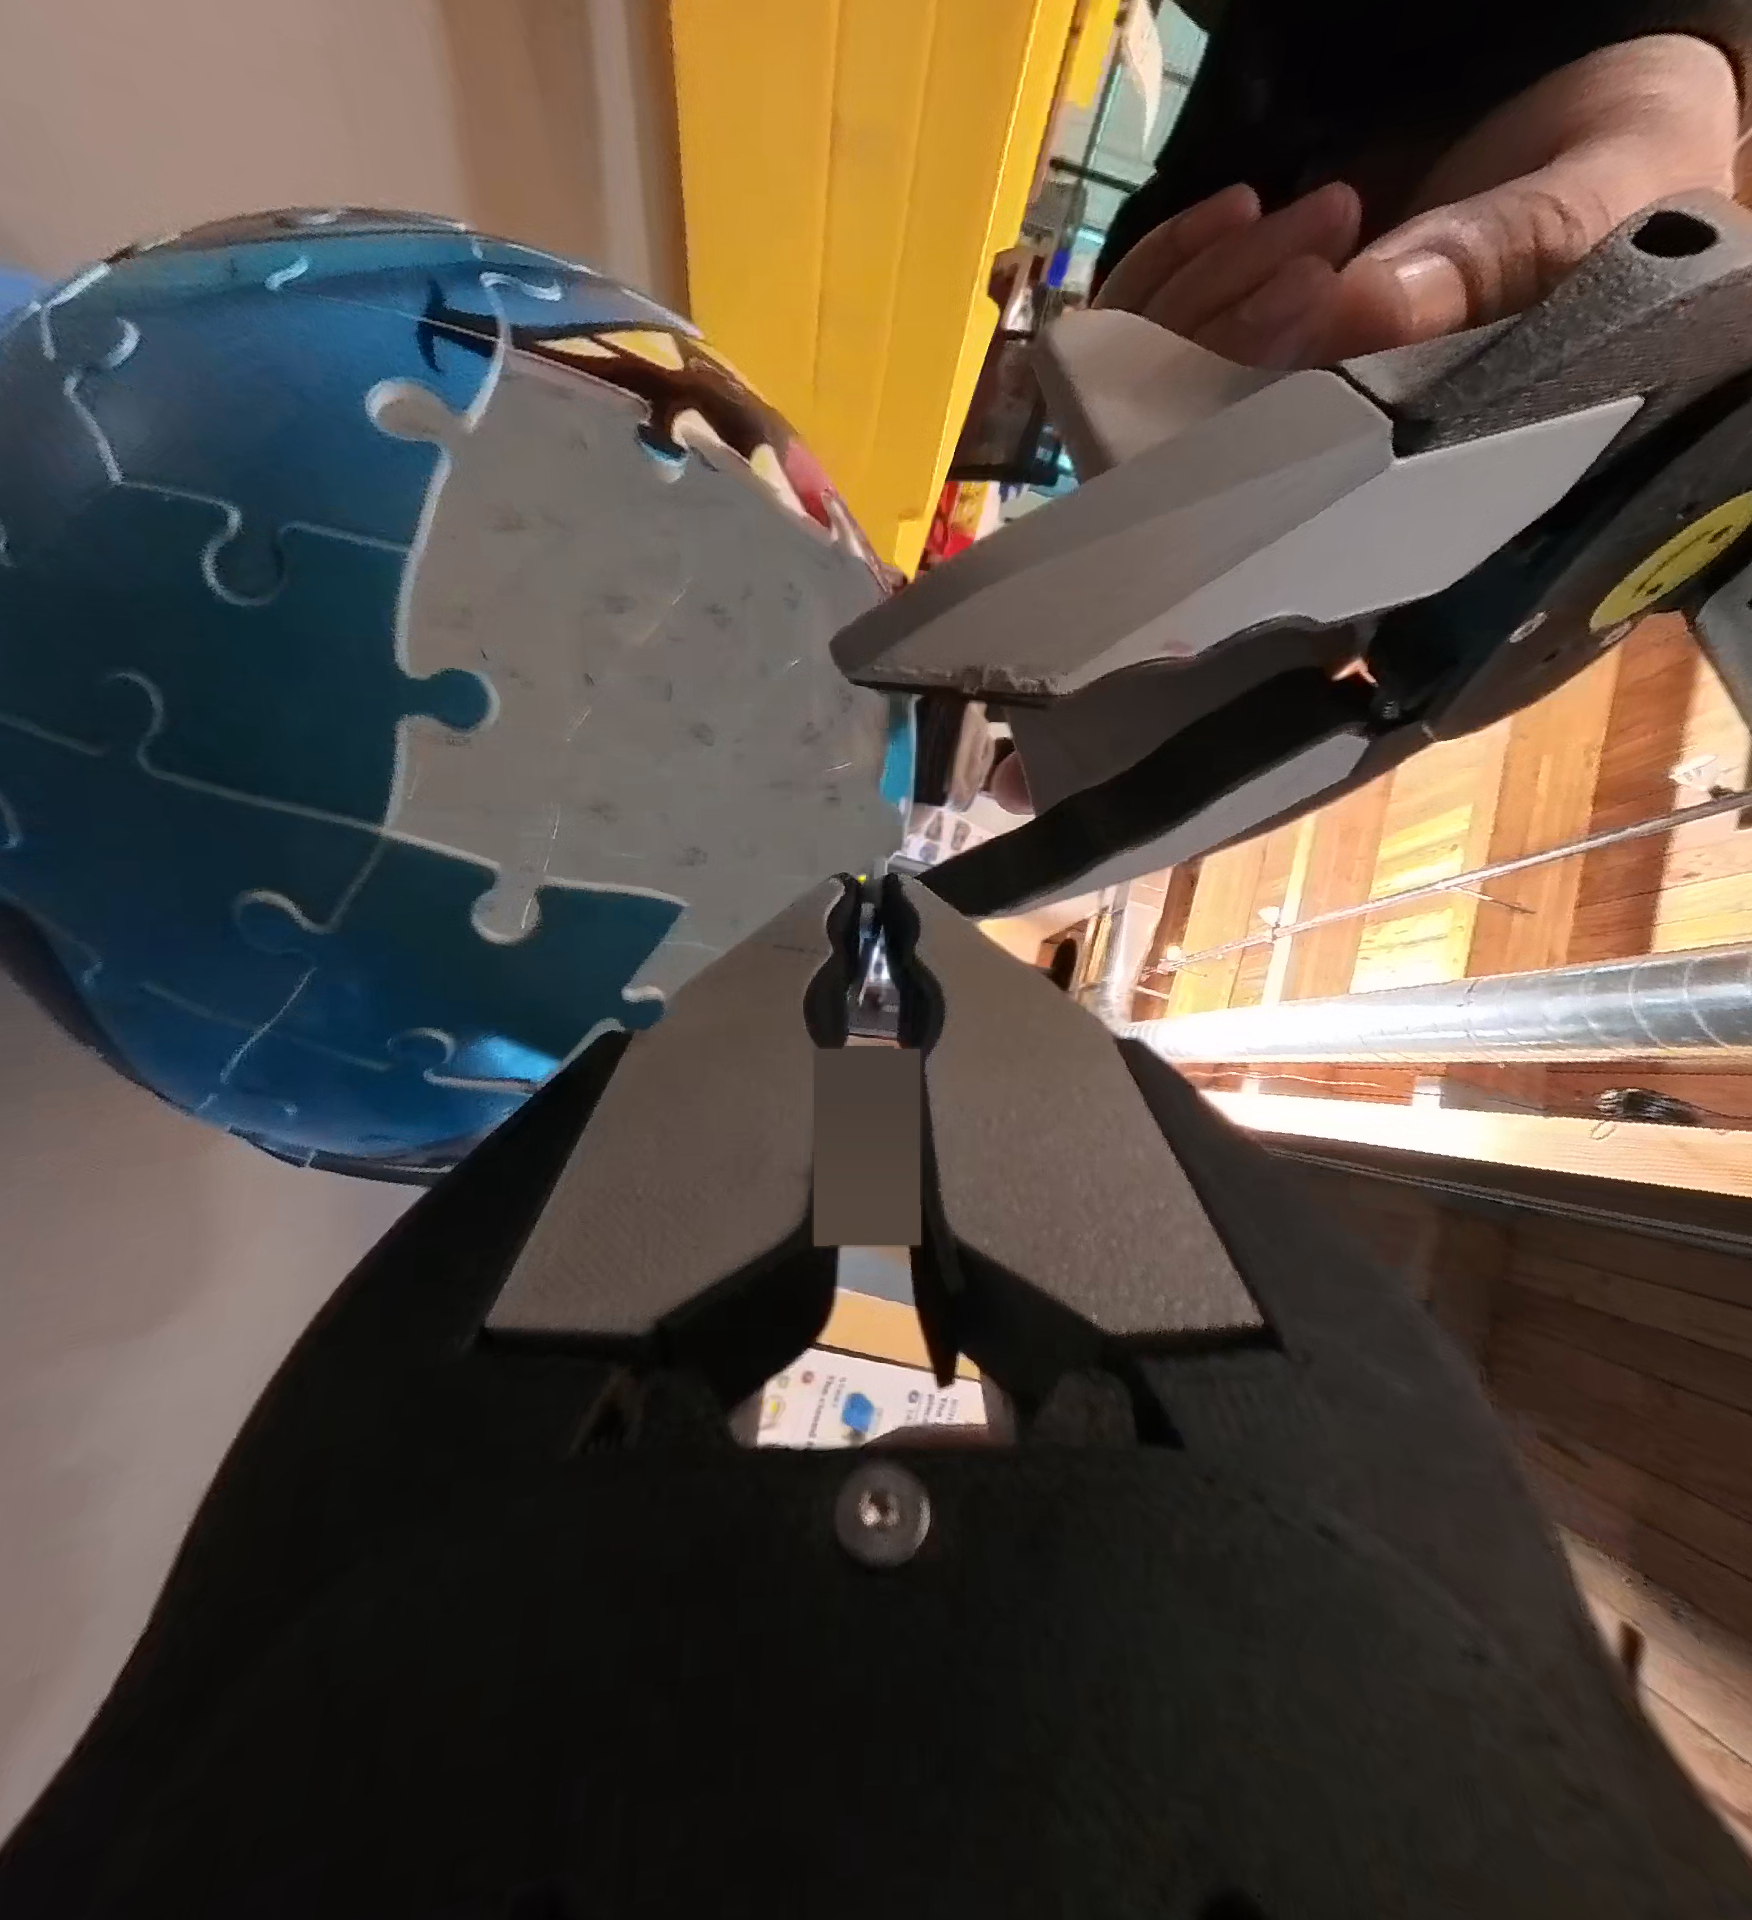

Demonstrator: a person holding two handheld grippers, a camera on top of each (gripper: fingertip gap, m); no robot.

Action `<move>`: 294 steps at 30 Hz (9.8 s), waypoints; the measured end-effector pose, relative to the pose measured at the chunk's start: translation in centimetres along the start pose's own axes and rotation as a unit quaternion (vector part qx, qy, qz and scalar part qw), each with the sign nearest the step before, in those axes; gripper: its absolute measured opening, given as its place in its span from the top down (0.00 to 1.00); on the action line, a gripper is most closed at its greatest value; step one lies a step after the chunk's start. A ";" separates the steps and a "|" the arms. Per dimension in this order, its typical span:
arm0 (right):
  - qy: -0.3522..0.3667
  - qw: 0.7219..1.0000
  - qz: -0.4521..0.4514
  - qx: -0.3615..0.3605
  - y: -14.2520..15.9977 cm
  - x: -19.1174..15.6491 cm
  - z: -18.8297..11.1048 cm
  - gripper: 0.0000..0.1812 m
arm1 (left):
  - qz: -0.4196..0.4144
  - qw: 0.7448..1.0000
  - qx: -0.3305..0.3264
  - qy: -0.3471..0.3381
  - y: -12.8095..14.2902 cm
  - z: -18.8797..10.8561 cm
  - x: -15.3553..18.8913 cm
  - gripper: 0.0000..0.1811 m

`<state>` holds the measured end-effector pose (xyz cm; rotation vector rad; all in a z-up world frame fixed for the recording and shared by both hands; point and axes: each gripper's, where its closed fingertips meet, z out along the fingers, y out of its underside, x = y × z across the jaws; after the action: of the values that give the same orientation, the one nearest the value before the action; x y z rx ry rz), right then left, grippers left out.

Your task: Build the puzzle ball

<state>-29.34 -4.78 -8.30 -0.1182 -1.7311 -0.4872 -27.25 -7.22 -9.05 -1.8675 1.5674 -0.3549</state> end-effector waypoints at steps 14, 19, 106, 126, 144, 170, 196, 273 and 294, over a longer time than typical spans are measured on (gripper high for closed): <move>-0.028 0.998 0.052 0.010 -0.1 -0.3 0.0 0.98 | -0.006 1.000 -0.002 0.003 0.1 0.1 0.0 0.65; -0.015 0.999 0.040 0.003 -0.1 -0.1 0.0 1.00 | -0.007 1.000 -0.001 0.005 0.1 0.1 0.1 0.65; -0.007 0.988 0.151 -0.038 1.5 -0.8 -0.4 1.00 | -0.007 1.000 -0.008 0.012 0.2 0.1 0.5 0.66; 0.030 0.985 0.167 -0.028 1.4 -0.1 -0.2 0.95 | -0.006 1.000 -0.005 0.010 0.0 0.1 0.6 0.65; 0.017 0.989 0.141 0.035 1.3 -0.1 -1.4 0.81 | -0.014 1.000 -0.002 0.009 0.0 0.1 0.4 0.65; -0.012 0.990 0.137 0.007 1.4 -1.1 -0.4 0.99 | -0.014 1.000 -0.001 0.012 -0.1 0.3 0.3 0.65; -0.007 0.975 0.208 0.075 0.6 0.2 -1.3 0.85 | -0.015 1.000 -0.003 0.012 0.1 0.1 0.4 0.64; -0.529 0.540 0.540 0.370 3.2 -3.0 -1.0 1.00 | -0.007 0.885 -0.386 -0.262 0.8 1.8 -3.8 0.88; -0.524 0.562 0.521 0.372 1.7 -3.8 -1.5 1.00 | 0.049 0.897 -0.366 -0.242 0.3 3.0 -3.4 0.94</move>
<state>-26.51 -3.14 -11.26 -0.8995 -2.3875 1.5275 -26.56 -3.03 -10.81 -2.1566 1.5271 0.8080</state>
